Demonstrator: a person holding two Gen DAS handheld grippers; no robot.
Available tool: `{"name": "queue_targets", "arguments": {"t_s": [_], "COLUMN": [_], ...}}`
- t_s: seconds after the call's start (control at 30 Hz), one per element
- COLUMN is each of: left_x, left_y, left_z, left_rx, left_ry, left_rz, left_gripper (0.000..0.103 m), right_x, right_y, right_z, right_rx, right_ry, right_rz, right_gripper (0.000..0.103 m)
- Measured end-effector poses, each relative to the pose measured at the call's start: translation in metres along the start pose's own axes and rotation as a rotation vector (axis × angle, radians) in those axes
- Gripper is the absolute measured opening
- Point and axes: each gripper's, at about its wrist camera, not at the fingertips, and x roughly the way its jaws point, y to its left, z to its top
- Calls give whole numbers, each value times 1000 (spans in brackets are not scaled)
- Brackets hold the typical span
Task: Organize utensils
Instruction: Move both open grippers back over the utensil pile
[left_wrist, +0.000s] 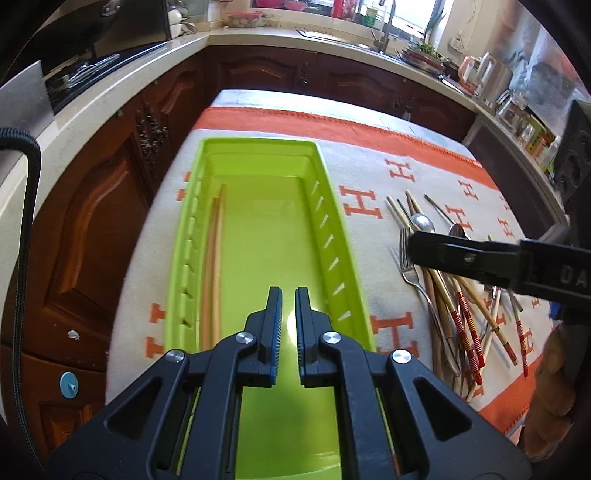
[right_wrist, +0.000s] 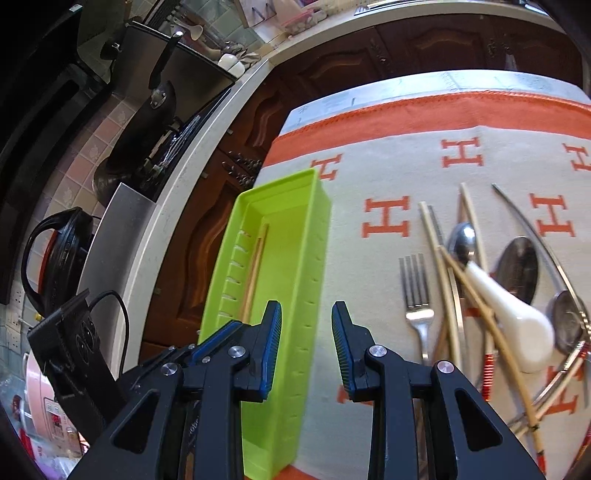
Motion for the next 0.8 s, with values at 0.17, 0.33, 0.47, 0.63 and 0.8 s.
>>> {"name": "queue_targets", "arguments": {"t_s": [0.17, 0.33, 0.47, 0.63, 0.8], "left_x": [15, 17, 18, 17, 15], "left_y": [-10, -19, -25, -29, -43], "left_z": [-5, -11, -14, -18, -23], "left_rx": [14, 29, 35, 42, 76], "left_ry": [27, 31, 27, 28, 30], "left_rz": [-19, -63, -58, -73, -97], "left_gripper": [5, 5, 5, 4, 4], "right_x": [-20, -41, -59, -80, -99], "right_y": [-24, -47, -65, -90, -111], "right_z": [-7, -15, -19, -21, -21], "right_rx": [-11, -28, -28, -11, 0], "right_ry": [-33, -69, -99, -126, -149], "right_rz": [-47, -109, -150, -198, -257], "right_gripper": [28, 28, 28, 28, 28]}}
